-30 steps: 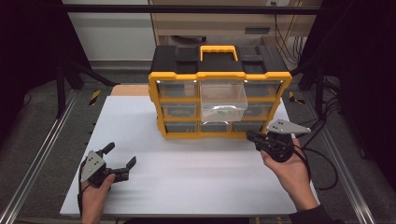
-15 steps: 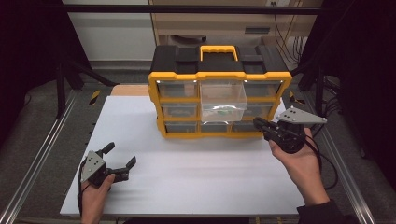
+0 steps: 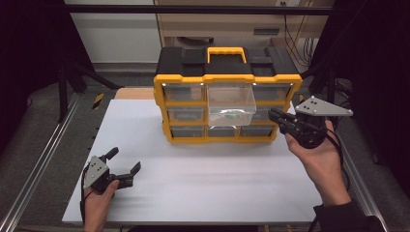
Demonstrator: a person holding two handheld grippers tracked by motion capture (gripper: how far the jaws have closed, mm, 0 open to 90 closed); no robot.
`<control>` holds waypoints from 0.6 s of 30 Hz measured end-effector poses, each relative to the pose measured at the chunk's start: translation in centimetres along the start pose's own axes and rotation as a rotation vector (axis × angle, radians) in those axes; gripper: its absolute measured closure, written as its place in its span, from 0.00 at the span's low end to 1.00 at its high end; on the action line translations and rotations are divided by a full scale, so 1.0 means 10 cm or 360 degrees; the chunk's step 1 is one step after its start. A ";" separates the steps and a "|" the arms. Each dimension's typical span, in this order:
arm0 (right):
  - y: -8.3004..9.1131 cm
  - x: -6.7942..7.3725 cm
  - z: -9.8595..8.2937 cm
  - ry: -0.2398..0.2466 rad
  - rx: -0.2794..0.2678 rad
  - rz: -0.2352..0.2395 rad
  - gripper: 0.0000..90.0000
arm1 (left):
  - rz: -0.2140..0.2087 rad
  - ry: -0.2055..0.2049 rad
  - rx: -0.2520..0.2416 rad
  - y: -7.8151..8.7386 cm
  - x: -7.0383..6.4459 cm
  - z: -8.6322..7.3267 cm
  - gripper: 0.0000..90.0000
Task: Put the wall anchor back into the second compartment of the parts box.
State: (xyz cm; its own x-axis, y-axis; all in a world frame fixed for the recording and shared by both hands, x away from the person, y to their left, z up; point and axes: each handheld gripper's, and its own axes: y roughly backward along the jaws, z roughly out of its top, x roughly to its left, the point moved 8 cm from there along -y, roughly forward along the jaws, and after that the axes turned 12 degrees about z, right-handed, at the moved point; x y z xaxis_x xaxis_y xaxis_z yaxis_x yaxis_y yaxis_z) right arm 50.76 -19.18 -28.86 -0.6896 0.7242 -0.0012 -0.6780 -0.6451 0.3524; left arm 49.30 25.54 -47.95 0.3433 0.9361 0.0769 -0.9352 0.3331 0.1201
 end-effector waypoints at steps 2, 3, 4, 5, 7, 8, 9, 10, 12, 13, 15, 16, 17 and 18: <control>0.01 -0.01 0.06 0.0018 -0.0006 -0.0009 0.94 | 0.0000 0.0001 -0.0001 0.00 0.00 0.00 0.01; 0.02 -0.01 0.09 0.0018 -0.0007 -0.0009 0.94 | 0.0001 0.0002 0.0000 0.00 0.00 0.00 0.01; 0.02 -0.02 0.12 0.0026 -0.0009 -0.0013 0.94 | 0.0000 0.0002 0.0000 0.00 0.00 0.00 0.01; 0.02 -0.01 0.15 0.0034 -0.0011 -0.0012 0.94 | 0.0001 0.0003 -0.0002 0.00 0.00 0.00 0.01; 0.03 -0.01 0.20 0.0049 -0.0021 -0.0014 0.94 | 0.0000 0.0004 -0.0002 0.00 0.00 0.00 0.01; 0.03 0.00 0.22 0.0046 -0.0028 -0.0013 0.94 | 0.0000 0.0003 0.0000 0.00 0.00 0.00 0.01; 0.03 0.00 0.25 0.0048 -0.0032 -0.0014 0.94 | 0.0000 0.0003 0.0000 0.00 0.00 0.00 0.01; 0.03 0.00 0.27 0.0054 -0.0038 -0.0013 0.94 | -0.0001 0.0002 -0.0001 0.00 0.00 0.00 0.01; 0.03 0.01 0.30 0.0060 -0.0040 -0.0014 0.94 | -0.0001 0.0002 -0.0002 0.00 0.00 0.00 0.01; 0.03 0.02 0.31 0.0064 -0.0038 -0.0008 0.94 | 0.0000 0.0003 -0.0001 0.00 0.00 0.00 0.01; 0.02 0.03 0.33 0.0071 -0.0043 -0.0010 0.94 | 0.0001 0.0004 -0.0002 0.00 0.01 0.00 0.01; 0.02 0.03 0.34 0.0075 -0.0044 -0.0009 0.94 | 0.0001 0.0004 -0.0002 0.00 0.01 0.00 0.01; 0.02 0.04 0.34 0.0076 -0.0043 -0.0007 0.94 | 0.0001 0.0004 -0.0001 0.00 0.01 0.00 0.01; 0.02 0.04 0.35 0.0074 -0.0047 -0.0006 0.94 | 0.0000 0.0003 -0.0002 0.00 0.01 0.00 0.01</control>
State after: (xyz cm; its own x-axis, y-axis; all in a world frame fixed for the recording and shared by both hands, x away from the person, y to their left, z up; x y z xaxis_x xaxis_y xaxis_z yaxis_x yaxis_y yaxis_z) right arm 51.26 -18.16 -25.53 -0.6977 0.7149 -0.0461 -0.6873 -0.6499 0.3245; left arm 49.31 25.59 -47.91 0.3429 0.9364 0.0748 -0.9354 0.3330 0.1191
